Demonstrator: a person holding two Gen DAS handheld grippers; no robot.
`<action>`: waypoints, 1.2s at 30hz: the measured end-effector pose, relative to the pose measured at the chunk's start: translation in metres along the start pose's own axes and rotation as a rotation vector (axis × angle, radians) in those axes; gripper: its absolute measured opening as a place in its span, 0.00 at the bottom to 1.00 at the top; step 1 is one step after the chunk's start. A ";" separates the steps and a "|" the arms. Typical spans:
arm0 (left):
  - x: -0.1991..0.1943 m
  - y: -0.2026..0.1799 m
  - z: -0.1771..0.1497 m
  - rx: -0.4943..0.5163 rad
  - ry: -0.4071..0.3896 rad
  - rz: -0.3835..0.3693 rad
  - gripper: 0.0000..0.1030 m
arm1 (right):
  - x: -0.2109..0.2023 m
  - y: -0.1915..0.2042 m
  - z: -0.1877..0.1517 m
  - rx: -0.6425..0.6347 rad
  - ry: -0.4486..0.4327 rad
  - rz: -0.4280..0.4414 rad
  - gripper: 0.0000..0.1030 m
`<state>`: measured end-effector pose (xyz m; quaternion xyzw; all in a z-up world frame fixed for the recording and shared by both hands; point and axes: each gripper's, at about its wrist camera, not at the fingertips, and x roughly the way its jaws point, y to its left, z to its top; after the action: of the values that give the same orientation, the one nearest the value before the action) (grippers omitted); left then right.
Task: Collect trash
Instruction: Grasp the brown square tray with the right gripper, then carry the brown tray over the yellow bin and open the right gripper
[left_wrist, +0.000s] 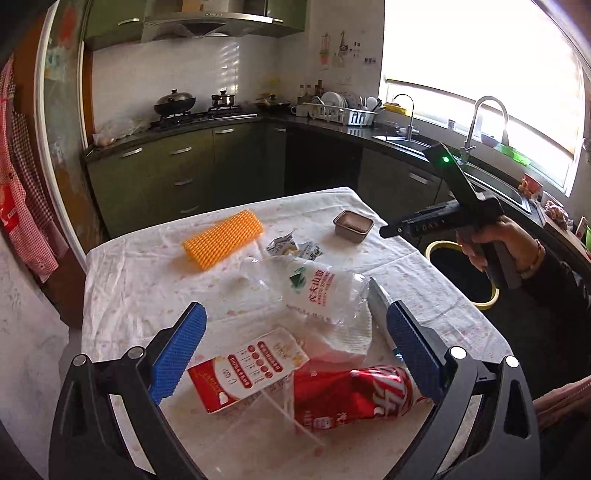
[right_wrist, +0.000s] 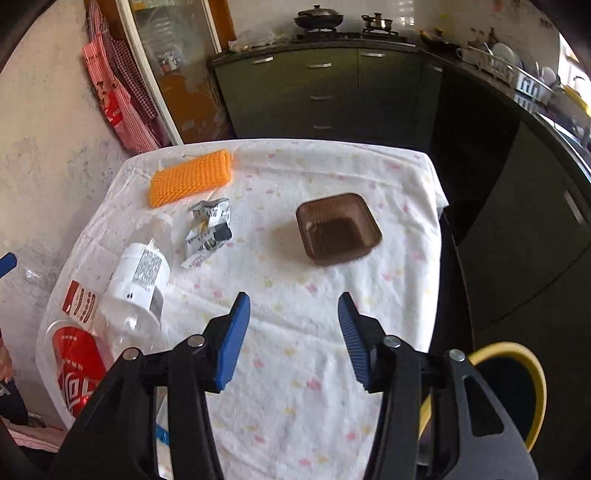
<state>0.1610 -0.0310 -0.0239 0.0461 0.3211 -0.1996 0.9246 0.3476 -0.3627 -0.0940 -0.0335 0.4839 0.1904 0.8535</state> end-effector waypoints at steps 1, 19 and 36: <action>-0.003 0.003 -0.004 -0.004 0.000 0.009 0.94 | 0.009 0.002 0.007 -0.014 0.016 -0.008 0.34; 0.006 0.045 -0.031 -0.098 0.046 0.010 0.94 | 0.090 0.006 0.049 -0.067 0.178 -0.160 0.06; -0.002 0.025 -0.031 -0.053 0.038 0.002 0.94 | -0.037 0.007 0.000 -0.008 -0.021 -0.148 0.04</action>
<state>0.1512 -0.0007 -0.0482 0.0255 0.3438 -0.1889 0.9195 0.3282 -0.3666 -0.0619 -0.0704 0.4705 0.1291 0.8701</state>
